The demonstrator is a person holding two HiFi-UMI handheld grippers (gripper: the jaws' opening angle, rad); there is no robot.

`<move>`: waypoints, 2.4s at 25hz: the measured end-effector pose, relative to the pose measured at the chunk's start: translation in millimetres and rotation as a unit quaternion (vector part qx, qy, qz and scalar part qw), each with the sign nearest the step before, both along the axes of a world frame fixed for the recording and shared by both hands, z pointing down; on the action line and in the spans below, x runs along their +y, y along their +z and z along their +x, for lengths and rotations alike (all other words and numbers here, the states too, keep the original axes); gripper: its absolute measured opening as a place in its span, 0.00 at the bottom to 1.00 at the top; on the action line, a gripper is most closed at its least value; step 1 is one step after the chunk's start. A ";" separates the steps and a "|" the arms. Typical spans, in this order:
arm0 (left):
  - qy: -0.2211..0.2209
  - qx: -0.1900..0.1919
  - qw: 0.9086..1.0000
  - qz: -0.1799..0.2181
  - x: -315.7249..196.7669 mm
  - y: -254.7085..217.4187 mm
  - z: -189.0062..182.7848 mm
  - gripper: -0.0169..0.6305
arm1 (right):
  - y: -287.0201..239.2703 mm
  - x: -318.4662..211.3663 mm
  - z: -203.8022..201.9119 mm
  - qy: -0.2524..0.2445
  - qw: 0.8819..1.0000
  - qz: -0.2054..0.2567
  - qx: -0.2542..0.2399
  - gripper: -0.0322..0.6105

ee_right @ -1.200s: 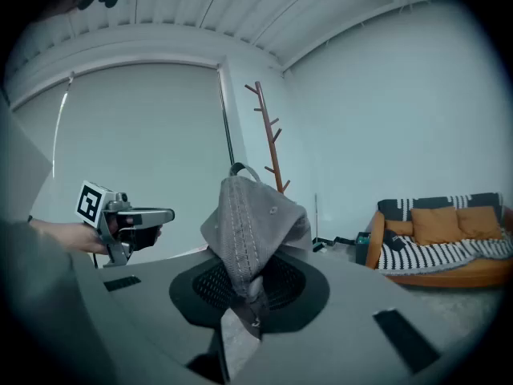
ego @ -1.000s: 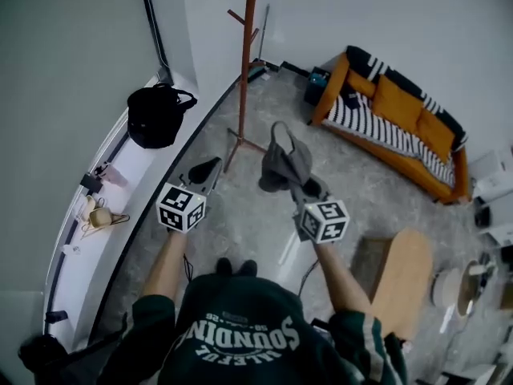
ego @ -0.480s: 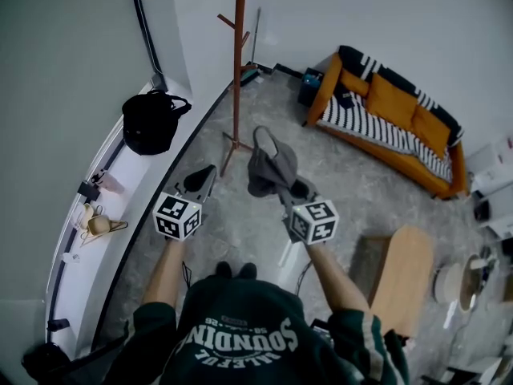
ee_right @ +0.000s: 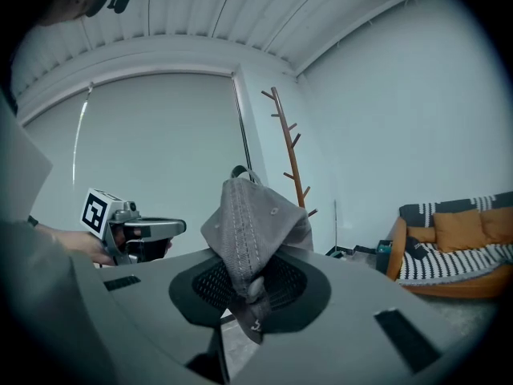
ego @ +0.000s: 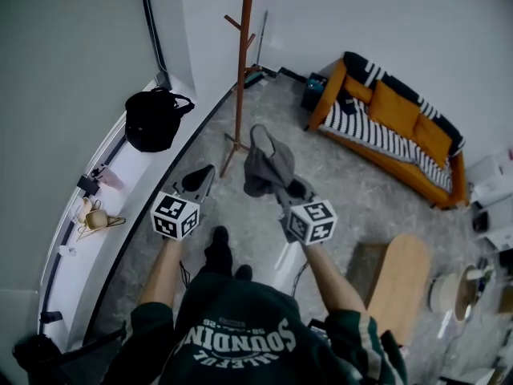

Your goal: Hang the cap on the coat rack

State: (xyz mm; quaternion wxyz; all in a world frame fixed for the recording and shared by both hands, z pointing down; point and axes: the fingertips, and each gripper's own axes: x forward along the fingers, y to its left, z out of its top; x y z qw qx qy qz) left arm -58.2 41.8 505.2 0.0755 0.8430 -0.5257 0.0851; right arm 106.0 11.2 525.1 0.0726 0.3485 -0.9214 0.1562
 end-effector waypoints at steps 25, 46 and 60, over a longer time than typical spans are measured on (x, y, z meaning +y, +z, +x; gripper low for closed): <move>0.036 0.013 0.999 0.006 -226.0 -3.0 -68.4 0.03 | -20.1 -215.3 -72.8 0.016 1.000 0.021 -0.002 0.13; 0.074 0.025 0.996 0.037 -354.2 -65.8 -73.7 0.03 | -59.9 -326.0 -97.5 0.026 0.999 0.026 -0.005 0.13; 0.074 0.015 0.996 0.044 -361.6 -73.9 -63.9 0.03 | -96.8 -346.5 -95.7 0.015 0.998 0.054 -0.020 0.13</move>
